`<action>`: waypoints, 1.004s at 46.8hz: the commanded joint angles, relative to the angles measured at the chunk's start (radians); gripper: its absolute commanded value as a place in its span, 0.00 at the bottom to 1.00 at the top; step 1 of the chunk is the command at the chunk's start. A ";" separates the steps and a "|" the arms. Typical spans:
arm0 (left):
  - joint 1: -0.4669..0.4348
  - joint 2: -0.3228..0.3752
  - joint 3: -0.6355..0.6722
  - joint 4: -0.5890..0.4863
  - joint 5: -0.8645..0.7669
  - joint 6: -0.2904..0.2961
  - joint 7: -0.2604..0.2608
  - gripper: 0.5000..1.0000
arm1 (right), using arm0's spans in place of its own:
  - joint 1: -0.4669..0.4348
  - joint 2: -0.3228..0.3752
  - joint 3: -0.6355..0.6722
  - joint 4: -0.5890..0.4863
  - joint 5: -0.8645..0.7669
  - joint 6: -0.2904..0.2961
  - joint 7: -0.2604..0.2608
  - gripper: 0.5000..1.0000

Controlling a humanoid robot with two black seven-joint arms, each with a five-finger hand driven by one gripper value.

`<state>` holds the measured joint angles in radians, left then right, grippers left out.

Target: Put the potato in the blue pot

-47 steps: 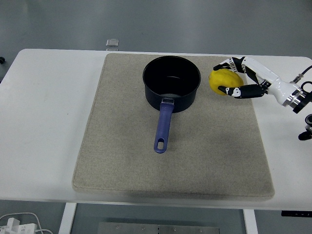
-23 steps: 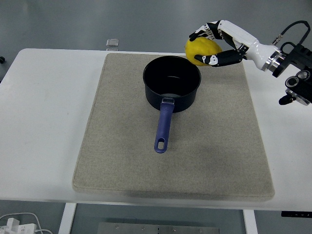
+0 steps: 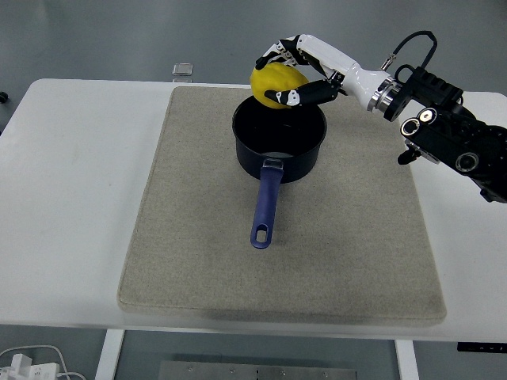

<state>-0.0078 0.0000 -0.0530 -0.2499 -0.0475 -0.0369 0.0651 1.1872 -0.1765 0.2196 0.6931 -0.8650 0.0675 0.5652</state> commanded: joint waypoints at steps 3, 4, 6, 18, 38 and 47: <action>0.000 0.000 0.001 0.001 0.000 0.000 0.001 0.99 | -0.008 0.023 0.000 -0.021 -0.002 -0.002 0.001 0.00; 0.000 0.000 -0.001 0.001 0.000 0.000 0.001 0.98 | -0.012 0.023 0.000 -0.023 -0.002 -0.002 0.001 0.00; 0.000 0.000 0.001 0.001 0.000 0.000 -0.001 0.99 | -0.021 0.025 0.000 -0.027 -0.003 -0.002 0.001 0.00; 0.000 0.000 -0.001 0.001 0.000 0.002 -0.001 0.98 | -0.047 0.068 -0.029 -0.078 -0.002 -0.012 0.004 0.00; 0.000 0.000 -0.001 0.000 0.000 0.002 -0.001 0.98 | -0.054 0.109 -0.032 -0.136 0.000 -0.006 0.004 0.00; 0.000 0.000 -0.001 0.000 0.000 0.000 0.001 0.98 | -0.070 0.123 -0.032 -0.156 -0.002 -0.006 0.004 0.00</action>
<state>-0.0077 0.0000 -0.0536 -0.2500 -0.0476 -0.0369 0.0649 1.1201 -0.0570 0.1867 0.5422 -0.8660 0.0611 0.5694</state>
